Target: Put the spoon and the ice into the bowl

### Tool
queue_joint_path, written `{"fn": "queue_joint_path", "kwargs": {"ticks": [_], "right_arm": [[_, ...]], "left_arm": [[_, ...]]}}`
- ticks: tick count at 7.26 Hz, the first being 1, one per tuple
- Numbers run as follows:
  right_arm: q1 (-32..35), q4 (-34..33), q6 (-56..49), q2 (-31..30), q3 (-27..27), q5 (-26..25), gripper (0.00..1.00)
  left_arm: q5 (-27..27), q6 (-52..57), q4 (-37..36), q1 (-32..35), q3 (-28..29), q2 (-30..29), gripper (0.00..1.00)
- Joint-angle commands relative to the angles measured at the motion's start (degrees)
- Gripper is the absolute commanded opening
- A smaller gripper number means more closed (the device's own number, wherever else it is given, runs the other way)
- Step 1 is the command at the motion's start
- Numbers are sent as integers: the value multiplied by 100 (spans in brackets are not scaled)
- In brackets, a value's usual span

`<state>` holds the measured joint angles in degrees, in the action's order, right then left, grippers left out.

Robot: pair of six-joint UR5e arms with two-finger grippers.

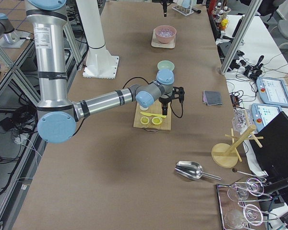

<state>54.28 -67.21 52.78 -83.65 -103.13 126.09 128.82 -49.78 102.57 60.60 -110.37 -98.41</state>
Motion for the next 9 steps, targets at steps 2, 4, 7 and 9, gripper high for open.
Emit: {"fn": "queue_joint_path", "kwargs": {"ticks": [2, 4, 7, 9], "right_arm": [[-962, -29, 496, 481, 239, -796, 89], [-1086, -3, 487, 559, 398, -805, 85], [-1174, -3, 725, 903, 741, -840, 82], [-1253, -3, 725, 903, 803, -1007, 79]], "left_arm": [[-6, -23, 0, -22, 156, -169, 97], [-6, -32, -9, -22, 147, -161, 97], [-129, -32, 0, -31, 138, -152, 97], [-129, -32, 0, -31, 147, -152, 97]]}}
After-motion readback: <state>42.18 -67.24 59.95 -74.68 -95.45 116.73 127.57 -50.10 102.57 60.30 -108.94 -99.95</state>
